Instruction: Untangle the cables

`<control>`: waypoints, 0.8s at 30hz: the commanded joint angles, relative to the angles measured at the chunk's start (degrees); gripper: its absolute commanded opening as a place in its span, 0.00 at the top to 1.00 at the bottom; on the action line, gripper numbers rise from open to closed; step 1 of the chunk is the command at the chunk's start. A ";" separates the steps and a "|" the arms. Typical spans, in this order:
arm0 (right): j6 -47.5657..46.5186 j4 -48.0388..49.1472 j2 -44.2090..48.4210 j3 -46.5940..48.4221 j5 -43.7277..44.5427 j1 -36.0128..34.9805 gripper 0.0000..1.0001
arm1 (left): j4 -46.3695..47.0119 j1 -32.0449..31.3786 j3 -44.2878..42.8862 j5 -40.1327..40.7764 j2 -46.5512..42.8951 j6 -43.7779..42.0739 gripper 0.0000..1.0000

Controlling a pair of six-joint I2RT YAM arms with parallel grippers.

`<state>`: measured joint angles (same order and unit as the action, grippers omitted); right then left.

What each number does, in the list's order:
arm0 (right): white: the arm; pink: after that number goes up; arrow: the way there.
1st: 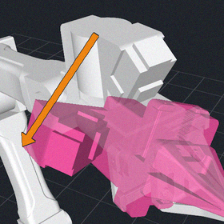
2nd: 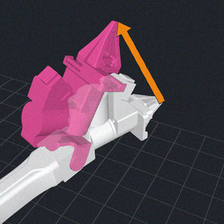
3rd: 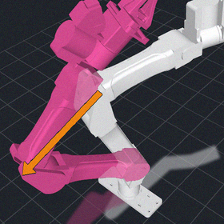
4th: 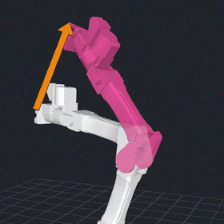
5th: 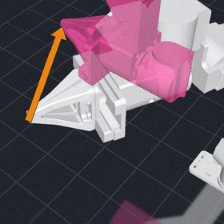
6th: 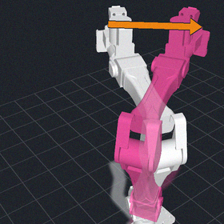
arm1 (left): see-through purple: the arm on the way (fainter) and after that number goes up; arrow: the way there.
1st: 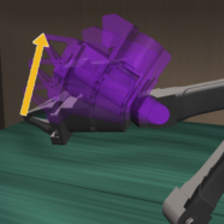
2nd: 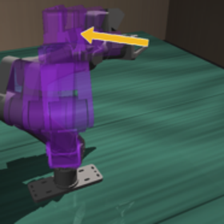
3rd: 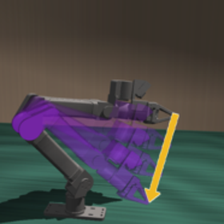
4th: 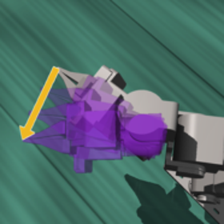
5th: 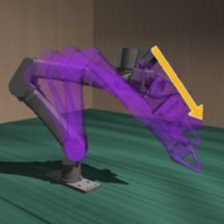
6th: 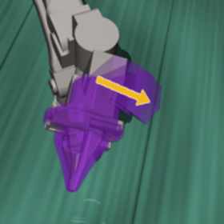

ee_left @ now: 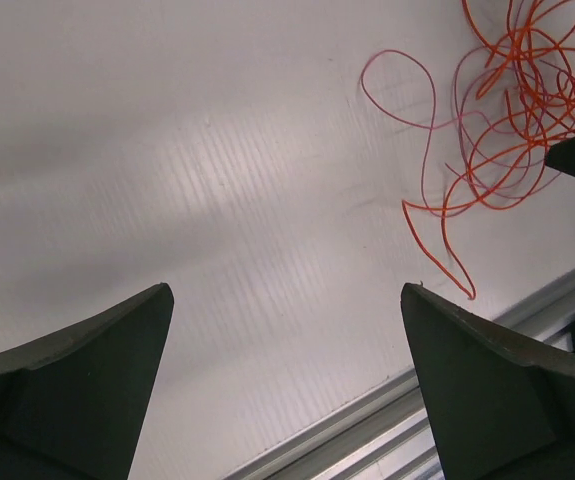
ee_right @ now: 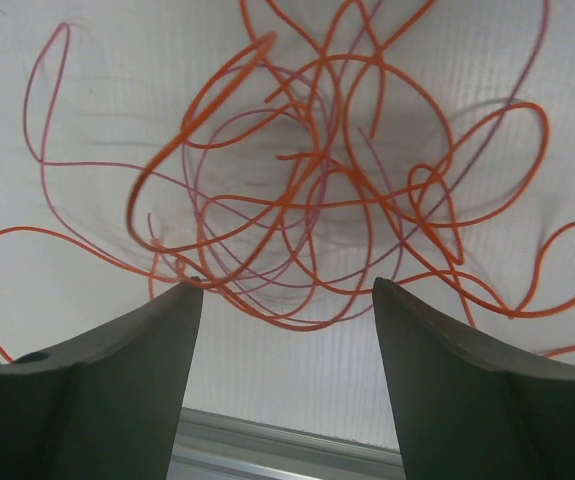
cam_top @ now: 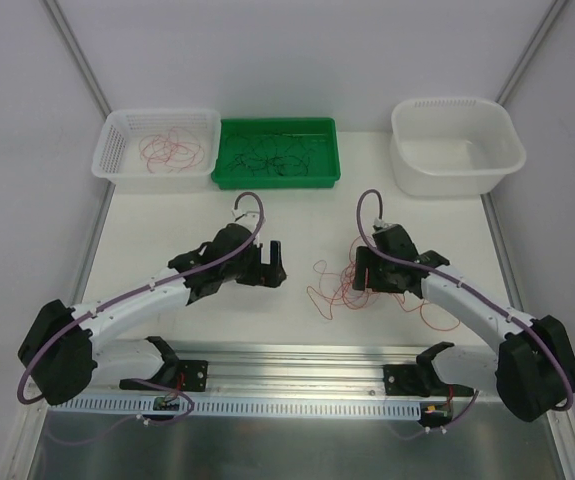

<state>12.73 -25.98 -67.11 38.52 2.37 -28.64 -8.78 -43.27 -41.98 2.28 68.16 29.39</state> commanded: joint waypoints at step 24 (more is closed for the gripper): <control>1.86 -6.72 17.80 -0.99 7.82 -5.63 0.17 | 0.78 -12.37 -27.28 -3.00 35.72 -11.97 0.23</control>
<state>14.31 -29.87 -51.86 37.58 8.34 -34.06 -7.40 -54.22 -66.46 -0.34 101.36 23.09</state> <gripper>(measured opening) 0.829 0.781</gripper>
